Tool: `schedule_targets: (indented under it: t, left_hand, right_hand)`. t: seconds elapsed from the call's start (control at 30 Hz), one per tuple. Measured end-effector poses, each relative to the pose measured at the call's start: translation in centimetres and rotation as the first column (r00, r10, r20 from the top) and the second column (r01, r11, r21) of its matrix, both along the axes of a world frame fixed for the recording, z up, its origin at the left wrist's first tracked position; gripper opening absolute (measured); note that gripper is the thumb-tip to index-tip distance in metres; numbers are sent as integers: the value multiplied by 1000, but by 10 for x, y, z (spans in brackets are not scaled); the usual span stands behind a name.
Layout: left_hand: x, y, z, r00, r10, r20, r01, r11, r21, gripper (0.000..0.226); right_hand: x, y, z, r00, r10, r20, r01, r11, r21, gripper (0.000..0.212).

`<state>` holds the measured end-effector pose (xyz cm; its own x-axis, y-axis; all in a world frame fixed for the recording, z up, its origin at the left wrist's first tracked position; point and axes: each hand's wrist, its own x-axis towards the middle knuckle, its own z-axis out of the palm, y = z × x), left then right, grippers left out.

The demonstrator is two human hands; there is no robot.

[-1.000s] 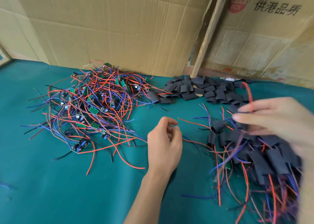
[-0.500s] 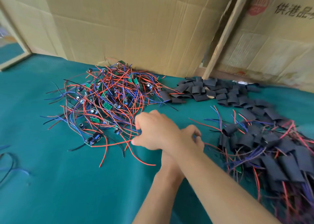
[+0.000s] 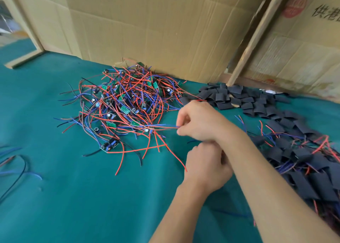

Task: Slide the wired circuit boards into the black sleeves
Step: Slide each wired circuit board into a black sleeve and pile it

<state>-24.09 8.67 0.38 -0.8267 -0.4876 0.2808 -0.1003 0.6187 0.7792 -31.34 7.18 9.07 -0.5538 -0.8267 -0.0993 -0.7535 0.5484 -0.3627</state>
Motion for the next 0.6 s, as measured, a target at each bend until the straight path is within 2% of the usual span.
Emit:
schedule_targets:
  t: [0.17, 0.27, 0.37, 0.53, 0.6]
  left_hand:
    - [-2, 1, 0, 999, -23, -41, 23, 1000, 20, 16]
    - [-7, -4, -5, 978, 165, -127, -152, 983, 106, 13]
    - [-9, -8, -7, 927, 338, -160, -274, 906, 321, 14]
    - [-10, -9, -5, 882, 439, -170, -329, 833, 445, 6]
    - [-9, -10, -5, 882, 452, -136, -331, 797, 506, 4]
  right_hand:
    - [-35, 29, 20, 994, -89, 60, 96, 986, -137, 11]
    - [-51, 56, 29, 977, -74, 200, 127, 956, -264, 7]
    - [-55, 79, 24, 941, -92, 327, 219, 900, -377, 7]
    - [-52, 96, 2, 888, -152, 434, 361, 815, -452, 8]
    - [-48, 100, -3, 830, -141, 540, 434, 771, -466, 7]
